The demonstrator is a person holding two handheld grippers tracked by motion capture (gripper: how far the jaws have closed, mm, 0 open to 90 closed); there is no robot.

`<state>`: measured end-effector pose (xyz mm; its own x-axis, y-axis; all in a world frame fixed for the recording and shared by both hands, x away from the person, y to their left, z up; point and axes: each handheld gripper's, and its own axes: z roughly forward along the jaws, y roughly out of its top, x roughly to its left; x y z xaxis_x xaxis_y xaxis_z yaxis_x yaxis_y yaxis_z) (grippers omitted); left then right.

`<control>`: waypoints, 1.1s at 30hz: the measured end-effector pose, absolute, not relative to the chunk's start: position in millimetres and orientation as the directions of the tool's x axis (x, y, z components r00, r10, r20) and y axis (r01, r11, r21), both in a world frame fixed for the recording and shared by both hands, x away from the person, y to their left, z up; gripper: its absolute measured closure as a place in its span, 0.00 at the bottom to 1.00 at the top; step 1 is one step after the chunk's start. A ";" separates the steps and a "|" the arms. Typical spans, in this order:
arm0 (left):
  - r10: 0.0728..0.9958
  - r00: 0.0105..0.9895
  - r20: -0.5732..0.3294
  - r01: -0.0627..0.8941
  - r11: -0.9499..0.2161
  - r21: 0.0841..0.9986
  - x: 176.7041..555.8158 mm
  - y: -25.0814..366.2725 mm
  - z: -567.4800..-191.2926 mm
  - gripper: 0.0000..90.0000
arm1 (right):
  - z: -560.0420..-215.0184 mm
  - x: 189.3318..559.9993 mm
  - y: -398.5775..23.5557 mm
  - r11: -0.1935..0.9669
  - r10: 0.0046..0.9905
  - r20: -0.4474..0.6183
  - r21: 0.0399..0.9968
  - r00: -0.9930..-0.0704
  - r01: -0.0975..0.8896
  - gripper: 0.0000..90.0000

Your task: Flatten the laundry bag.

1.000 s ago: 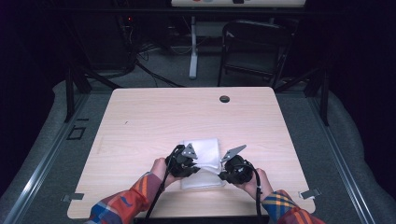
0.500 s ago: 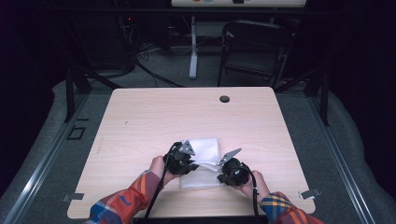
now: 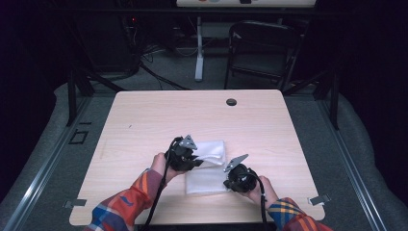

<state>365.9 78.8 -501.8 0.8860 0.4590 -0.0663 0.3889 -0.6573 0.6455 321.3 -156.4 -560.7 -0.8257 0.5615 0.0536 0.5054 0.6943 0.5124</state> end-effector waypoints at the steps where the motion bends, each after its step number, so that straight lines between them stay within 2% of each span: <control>1: 0.458 0.887 -0.061 0.385 -0.658 0.647 367.0 78.9 -500.7 0.90 | -560.4 321.1 -156.2 0.700 0.558 0.047 0.510 -0.828 0.500 1.00; 14: 0.485 0.874 -0.035 0.381 -0.638 0.669 378.3 80.3 -487.3 0.90 | -560.6 319.8 -155.5 0.699 0.560 0.039 0.515 -0.828 0.497 1.00; 27: 0.507 0.861 0.035 0.349 -0.640 0.685 396.7 75.8 -465.7 0.90 | -560.8 319.6 -155.2 0.698 0.561 0.039 0.515 -0.827 0.497 1.00; 33: 0.525 0.851 0.029 0.358 -0.618 0.700 406.1 73.2 -461.2 0.90 | -560.9 319.8 -155.2 0.696 0.559 0.044 0.517 -0.828 0.497 1.00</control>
